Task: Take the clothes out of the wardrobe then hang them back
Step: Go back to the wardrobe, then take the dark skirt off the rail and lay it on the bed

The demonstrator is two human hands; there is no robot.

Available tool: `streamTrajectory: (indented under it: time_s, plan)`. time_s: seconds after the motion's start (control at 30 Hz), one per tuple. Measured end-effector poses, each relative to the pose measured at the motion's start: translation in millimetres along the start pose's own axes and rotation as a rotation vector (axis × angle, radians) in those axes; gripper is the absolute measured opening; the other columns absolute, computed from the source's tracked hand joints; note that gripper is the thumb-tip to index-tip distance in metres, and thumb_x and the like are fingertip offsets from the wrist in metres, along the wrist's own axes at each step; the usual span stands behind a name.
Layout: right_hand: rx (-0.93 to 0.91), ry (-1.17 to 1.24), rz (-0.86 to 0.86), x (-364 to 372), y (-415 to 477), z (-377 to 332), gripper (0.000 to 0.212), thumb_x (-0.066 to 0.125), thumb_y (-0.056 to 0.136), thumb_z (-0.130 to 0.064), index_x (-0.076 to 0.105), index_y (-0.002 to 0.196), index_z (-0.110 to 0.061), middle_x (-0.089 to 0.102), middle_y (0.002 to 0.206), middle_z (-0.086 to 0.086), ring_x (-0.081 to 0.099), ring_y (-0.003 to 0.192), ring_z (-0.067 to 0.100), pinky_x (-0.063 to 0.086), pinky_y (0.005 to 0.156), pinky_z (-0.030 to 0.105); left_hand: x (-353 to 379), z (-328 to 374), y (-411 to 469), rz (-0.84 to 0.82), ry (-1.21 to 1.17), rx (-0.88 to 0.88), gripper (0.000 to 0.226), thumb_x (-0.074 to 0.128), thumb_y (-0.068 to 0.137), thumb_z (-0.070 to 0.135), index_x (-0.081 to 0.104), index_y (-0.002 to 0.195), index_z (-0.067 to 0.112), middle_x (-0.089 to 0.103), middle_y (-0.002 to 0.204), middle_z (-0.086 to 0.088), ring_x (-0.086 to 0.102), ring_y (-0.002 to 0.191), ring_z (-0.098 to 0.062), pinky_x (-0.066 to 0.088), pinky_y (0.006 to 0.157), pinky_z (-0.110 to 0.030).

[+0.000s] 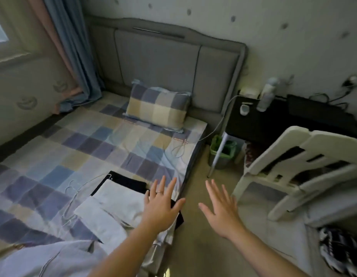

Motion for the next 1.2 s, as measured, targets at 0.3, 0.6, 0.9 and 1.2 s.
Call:
streamTrajectory:
  time_s: [0.3,0.6,0.9,1.2]
  plan:
    - [0.350,0.034,0.211,-96,-37,190,0.072,0.026,0.096,-0.064,-0.016,0.151,-0.044,-0.025,0.156,-0.018,-0.020,0.148,0.015,-0.009,0.119,0.050,70,220,89,-0.134,0.109,0.459,0.078,0.009,0.085,0.083,-0.009,0.153,0.048,-0.012,0.165,0.007,-0.017,0.151,-0.021,-0.010,0.118,-0.047]
    - [0.801,-0.002,0.470,-171,-100,341,0.072,0.018,0.093,-0.069,-0.008,0.154,-0.040,-0.012,0.162,-0.014,-0.011,0.150,0.019,-0.001,0.118,0.053,144,448,144,-0.287,0.126,0.983,0.074,0.013,0.089,0.079,-0.009,0.153,0.047,-0.014,0.165,0.006,-0.016,0.151,-0.021,-0.011,0.117,-0.045]
    - [1.192,-0.092,0.800,-317,-168,411,0.086,-0.008,0.074,-0.082,-0.015,0.150,-0.043,-0.023,0.158,-0.016,-0.018,0.149,0.018,-0.010,0.118,0.050,142,706,147,-0.350,0.032,1.606,0.088,-0.003,0.078,0.087,0.004,0.155,0.044,0.000,0.166,0.002,-0.002,0.152,-0.025,0.005,0.120,-0.048]
    - [1.347,-0.466,1.050,-503,-258,405,0.080,-0.002,0.082,-0.081,-0.016,0.151,-0.043,-0.023,0.158,-0.019,-0.025,0.146,0.013,-0.012,0.119,0.047,58,937,64,-0.203,-0.222,2.023,0.085,-0.001,0.078,0.085,-0.002,0.154,0.046,-0.008,0.166,0.008,-0.008,0.152,-0.019,0.005,0.121,-0.046]
Point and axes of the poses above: each hand's wrist, its own y-axis towards the middle knuckle, its own x-axis out of the palm, z = x × y, the point moved 4 cm from there along y, towards the middle knuckle
